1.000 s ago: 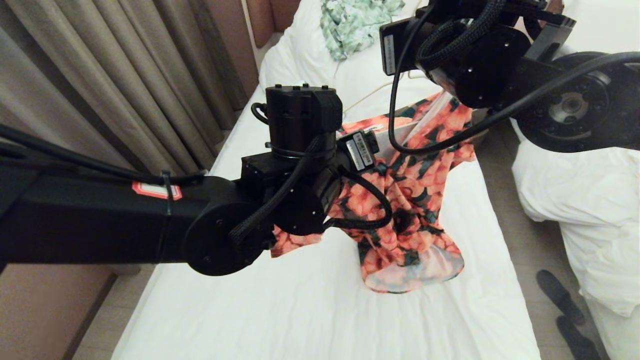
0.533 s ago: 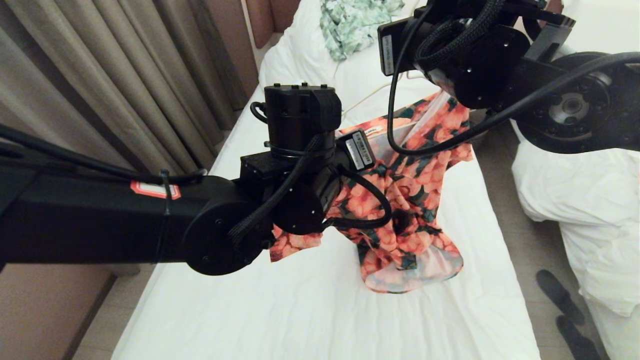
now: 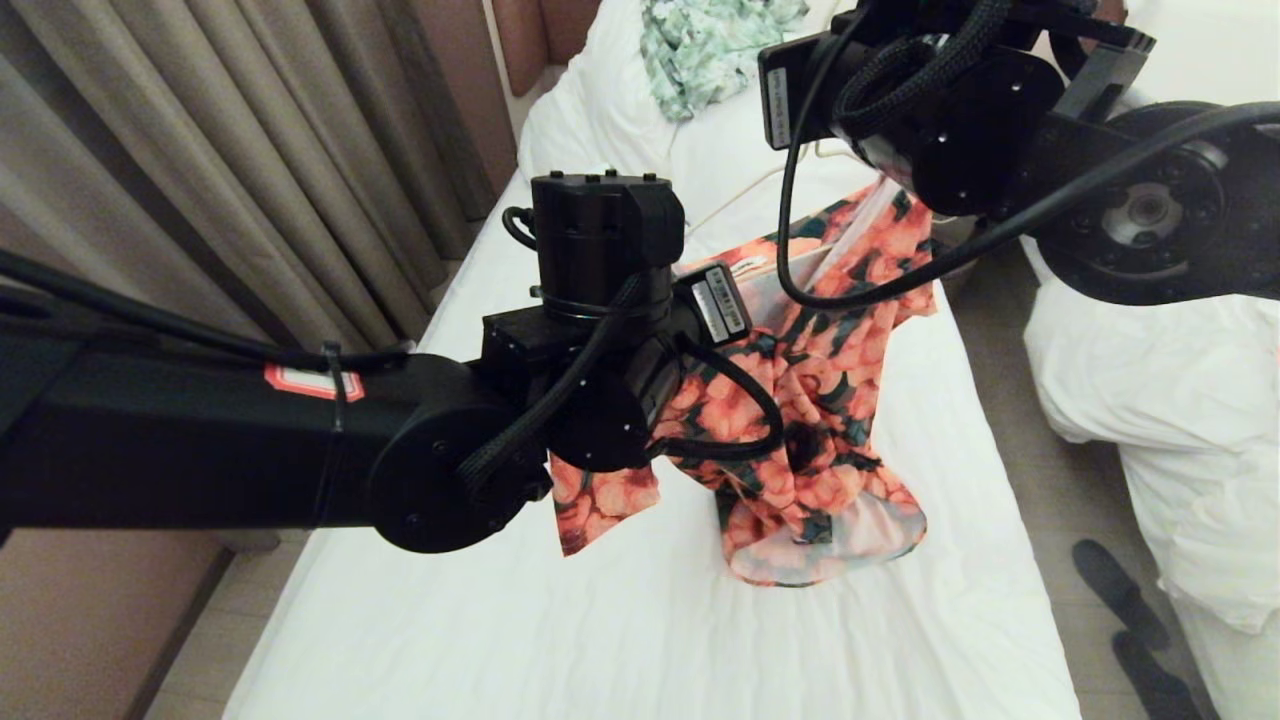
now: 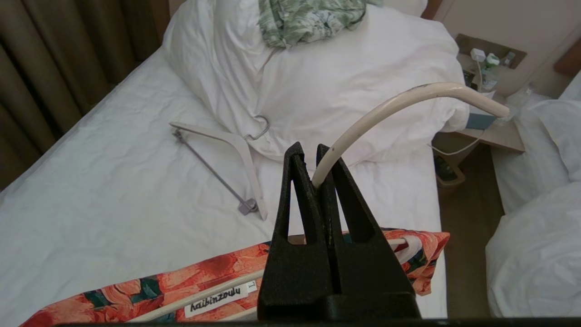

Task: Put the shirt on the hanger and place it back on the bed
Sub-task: Take the clothes hanger out of the clothes

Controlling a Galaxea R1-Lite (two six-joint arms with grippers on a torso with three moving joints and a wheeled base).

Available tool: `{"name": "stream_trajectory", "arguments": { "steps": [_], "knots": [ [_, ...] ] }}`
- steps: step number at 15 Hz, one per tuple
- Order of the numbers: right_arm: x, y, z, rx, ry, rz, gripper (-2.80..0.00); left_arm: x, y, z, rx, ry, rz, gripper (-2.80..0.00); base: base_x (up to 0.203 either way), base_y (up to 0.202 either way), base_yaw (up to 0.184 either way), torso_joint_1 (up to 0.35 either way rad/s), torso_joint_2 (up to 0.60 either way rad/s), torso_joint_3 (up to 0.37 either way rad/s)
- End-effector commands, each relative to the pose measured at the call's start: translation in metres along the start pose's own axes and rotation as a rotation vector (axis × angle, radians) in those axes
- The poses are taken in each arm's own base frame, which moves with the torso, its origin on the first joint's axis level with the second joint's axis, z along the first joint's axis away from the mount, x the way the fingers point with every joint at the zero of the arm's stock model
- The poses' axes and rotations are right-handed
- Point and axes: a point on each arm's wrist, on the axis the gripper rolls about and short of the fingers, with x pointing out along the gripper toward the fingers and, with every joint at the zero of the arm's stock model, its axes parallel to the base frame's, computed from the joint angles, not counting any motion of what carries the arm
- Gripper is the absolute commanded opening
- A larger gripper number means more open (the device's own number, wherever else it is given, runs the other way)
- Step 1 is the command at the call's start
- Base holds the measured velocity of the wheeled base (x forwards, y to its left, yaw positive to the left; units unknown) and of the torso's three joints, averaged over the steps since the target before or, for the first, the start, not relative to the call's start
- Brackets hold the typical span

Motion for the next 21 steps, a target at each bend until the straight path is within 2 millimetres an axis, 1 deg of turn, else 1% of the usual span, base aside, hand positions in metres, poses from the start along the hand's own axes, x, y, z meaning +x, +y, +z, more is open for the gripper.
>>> {"name": "stream_trajectory", "arguments": {
  "steps": [1, 2, 4, 5, 8, 9, 11, 14, 15, 18, 20, 21],
  "knots": [
    [0.000, -0.005, 0.003, 0.002, -0.006, -0.015, -2.80, 0.001, 0.004, 0.006, -0.009, -0.017, 0.013, -2.80, 0.000, 0.000, 0.000, 0.000, 0.00, 0.000],
    [0.000, -0.009, 0.004, 0.004, -0.008, -0.023, -2.80, 0.004, 0.014, 0.018, -0.012, -0.041, 0.032, -2.80, 0.000, 0.000, 0.000, 0.000, 0.00, 0.000],
    [0.005, -0.023, 0.002, -0.002, -0.003, -0.060, -2.80, 0.006, 0.036, 0.044, -0.027, -0.079, 0.027, -2.80, 0.000, 0.000, 0.000, 0.000, 0.00, 0.000],
    [0.009, -0.031, 0.000, -0.008, 0.001, -0.083, -2.80, 0.006, 0.045, 0.053, -0.028, -0.085, 0.021, -2.80, 0.000, 0.000, 0.000, 0.000, 0.00, 0.000],
    [0.022, -0.058, -0.009, -0.031, 0.015, -0.164, -2.80, 0.018, 0.078, 0.075, 0.013, -0.135, 0.097, -2.80, 0.000, 0.000, 0.000, 0.000, 0.00, 0.000],
    [0.024, -0.062, -0.010, -0.033, 0.017, -0.175, -2.80, 0.021, 0.084, 0.079, 0.016, -0.147, 0.111, -2.80, 0.000, 0.000, 0.000, 0.000, 0.00, 0.000],
    [0.026, -0.064, -0.012, -0.034, 0.018, -0.184, -2.80, 0.027, 0.091, 0.077, 0.027, -0.129, 0.118, -2.80, 0.000, 0.000, 0.000, 0.000, 0.00, 0.000],
    [0.030, -0.060, -0.018, -0.027, 0.005, -0.187, -2.80, 0.049, 0.095, 0.052, 0.049, -0.067, 0.125, -2.80, 0.000, 0.000, 0.000, 0.000, 0.00, 0.000],
    [0.033, -0.057, -0.022, -0.028, 0.008, -0.186, -2.80, 0.052, 0.094, 0.047, 0.054, -0.053, 0.122, -2.80, 0.000, 0.000, 0.000, 0.000, 0.00, 0.000],
    [0.037, -0.049, -0.030, -0.031, 0.014, -0.174, -2.80, 0.054, 0.081, 0.028, 0.084, -0.009, 0.091, -2.80, 0.000, 0.000, 0.000, 0.000, 0.00, 0.000],
    [0.038, -0.043, -0.031, -0.028, 0.014, -0.162, -2.80, 0.060, 0.075, 0.006, 0.107, 0.039, 0.085, -2.80, 0.000, 0.000, 0.000, 0.000, 0.00, 0.000],
    [0.038, -0.042, -0.031, -0.030, 0.014, -0.161, -2.80, 0.061, 0.073, 0.001, 0.127, 0.046, 0.092, -2.80, 0.000, 0.000, 0.000, 0.000, 0.00, 0.000]
  ]
}}
